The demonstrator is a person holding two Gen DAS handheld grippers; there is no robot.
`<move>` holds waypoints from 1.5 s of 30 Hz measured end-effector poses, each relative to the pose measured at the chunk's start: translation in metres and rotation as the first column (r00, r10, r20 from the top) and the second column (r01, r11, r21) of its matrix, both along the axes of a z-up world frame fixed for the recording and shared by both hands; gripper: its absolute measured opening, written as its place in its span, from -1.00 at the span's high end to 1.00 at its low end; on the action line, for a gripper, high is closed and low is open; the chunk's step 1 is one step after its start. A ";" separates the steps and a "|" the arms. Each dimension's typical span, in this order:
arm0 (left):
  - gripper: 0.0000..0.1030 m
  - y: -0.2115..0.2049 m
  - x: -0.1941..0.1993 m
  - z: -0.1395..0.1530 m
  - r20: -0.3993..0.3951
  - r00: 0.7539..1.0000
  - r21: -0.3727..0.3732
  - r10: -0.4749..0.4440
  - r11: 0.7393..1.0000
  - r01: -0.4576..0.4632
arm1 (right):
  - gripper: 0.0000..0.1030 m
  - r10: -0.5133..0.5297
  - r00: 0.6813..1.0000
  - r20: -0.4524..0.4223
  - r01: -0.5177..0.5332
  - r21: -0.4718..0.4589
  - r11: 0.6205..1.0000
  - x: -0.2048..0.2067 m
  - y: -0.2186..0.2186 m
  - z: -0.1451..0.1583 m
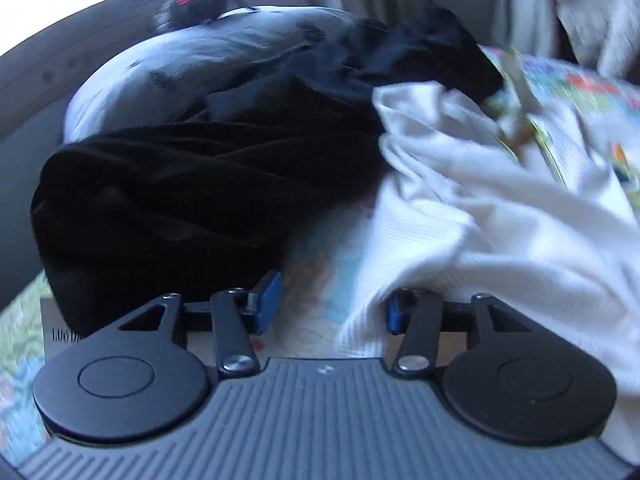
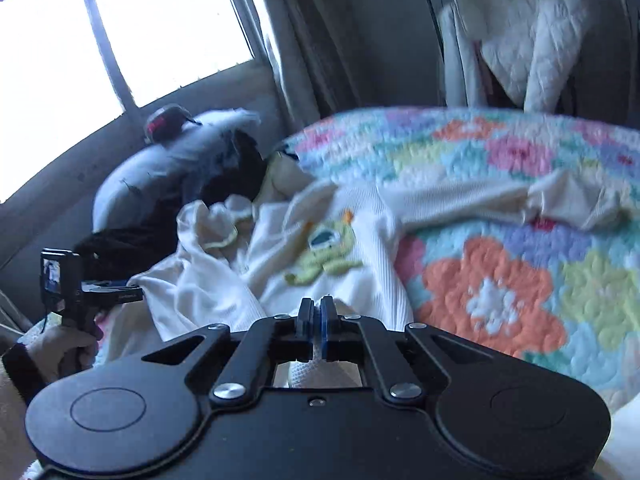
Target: Fold clothes
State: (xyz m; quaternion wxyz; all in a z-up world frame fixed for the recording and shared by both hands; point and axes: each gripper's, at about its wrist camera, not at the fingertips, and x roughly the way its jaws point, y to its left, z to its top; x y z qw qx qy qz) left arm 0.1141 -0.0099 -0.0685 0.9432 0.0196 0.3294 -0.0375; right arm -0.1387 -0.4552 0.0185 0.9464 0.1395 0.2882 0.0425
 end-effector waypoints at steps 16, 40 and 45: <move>-0.34 0.092 0.000 -0.029 -0.173 0.968 -0.445 0.179 0.863 -0.239 | 0.06 0.121 0.943 -0.311 -0.104 0.070 0.992 0.009 0.035 -0.062; -0.48 0.048 -0.020 0.031 -0.115 0.993 -0.341 0.032 0.938 -0.069 | 0.53 0.435 0.805 -0.403 -0.403 0.167 0.900 0.003 0.070 -0.085; -0.49 0.027 -0.018 0.018 -0.155 0.987 -0.343 -0.034 0.939 -0.021 | 0.08 0.301 0.894 -0.330 -0.213 0.278 0.937 -0.001 0.034 -0.072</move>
